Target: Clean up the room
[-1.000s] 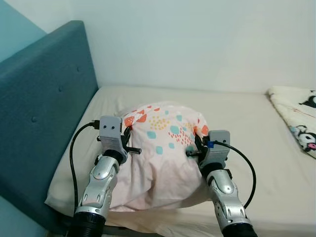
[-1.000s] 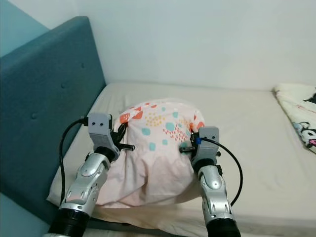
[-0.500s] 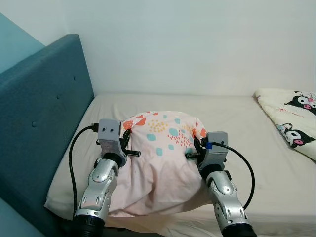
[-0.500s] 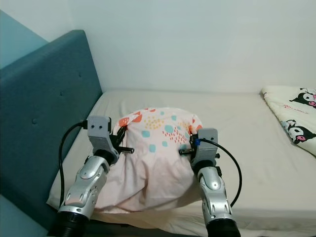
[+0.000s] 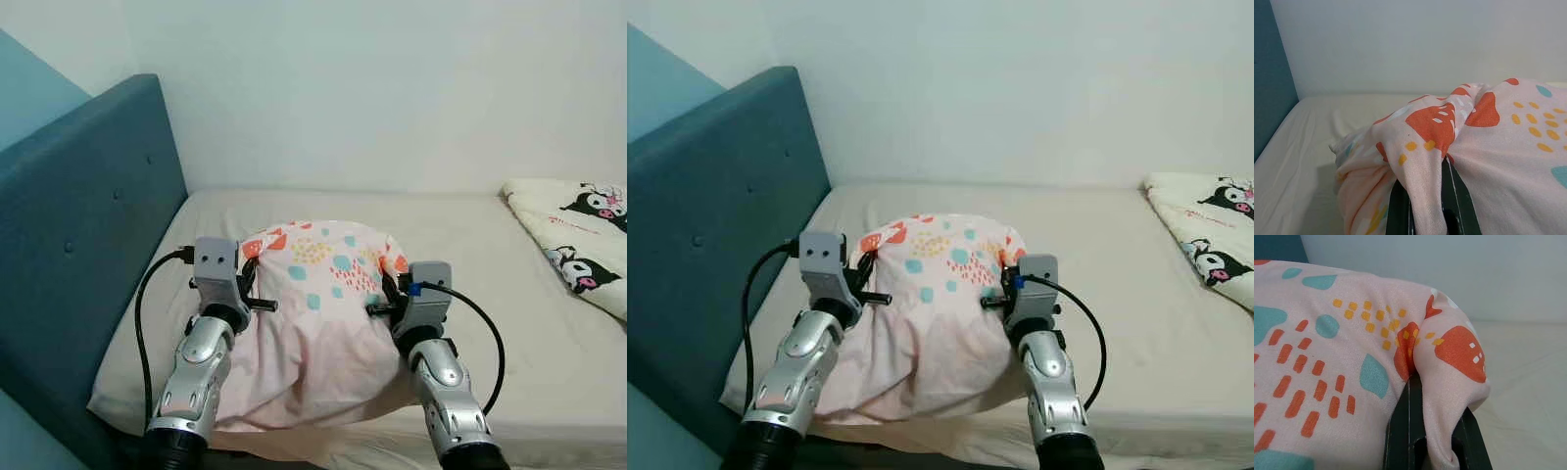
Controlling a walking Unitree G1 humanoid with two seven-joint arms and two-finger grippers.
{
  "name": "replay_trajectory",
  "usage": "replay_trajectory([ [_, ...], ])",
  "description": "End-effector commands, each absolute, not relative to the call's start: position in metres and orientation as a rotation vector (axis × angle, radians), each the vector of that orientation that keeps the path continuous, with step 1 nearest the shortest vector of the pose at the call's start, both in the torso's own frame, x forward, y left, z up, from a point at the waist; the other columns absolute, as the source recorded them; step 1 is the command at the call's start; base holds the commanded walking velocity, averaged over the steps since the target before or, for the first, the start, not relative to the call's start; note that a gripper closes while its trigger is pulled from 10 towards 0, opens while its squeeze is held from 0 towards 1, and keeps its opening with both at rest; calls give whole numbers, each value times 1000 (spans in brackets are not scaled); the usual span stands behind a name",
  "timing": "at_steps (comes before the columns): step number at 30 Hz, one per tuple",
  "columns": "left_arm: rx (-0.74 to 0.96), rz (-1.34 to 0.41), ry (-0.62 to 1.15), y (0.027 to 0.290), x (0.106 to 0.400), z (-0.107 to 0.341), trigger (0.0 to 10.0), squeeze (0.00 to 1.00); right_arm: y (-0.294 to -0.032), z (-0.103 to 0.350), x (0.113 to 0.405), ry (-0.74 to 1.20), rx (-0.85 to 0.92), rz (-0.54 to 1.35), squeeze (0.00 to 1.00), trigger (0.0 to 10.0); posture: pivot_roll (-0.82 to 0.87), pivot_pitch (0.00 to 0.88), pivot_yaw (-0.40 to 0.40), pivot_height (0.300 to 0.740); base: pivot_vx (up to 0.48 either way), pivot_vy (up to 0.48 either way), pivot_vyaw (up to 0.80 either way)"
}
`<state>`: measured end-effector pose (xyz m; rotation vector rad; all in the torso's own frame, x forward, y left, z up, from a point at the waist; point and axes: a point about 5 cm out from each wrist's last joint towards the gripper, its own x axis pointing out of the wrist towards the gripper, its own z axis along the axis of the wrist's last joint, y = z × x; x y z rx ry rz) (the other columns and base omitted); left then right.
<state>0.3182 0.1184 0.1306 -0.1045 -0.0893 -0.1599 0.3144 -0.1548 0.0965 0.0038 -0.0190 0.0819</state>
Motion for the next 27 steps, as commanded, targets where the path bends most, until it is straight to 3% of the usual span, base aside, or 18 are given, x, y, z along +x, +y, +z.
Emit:
replay_trajectory([
  [1,-108,-141,-167,122,318,146,10000,0,-156,99,315,-29,6,75,0,10000,11,0,-48,740,0,0,0],
  [27,-95,-175,-174,120,317,147,10000,0,-154,98,317,-16,9,95,0,10000,14,0,-52,740,0,0,0],
])
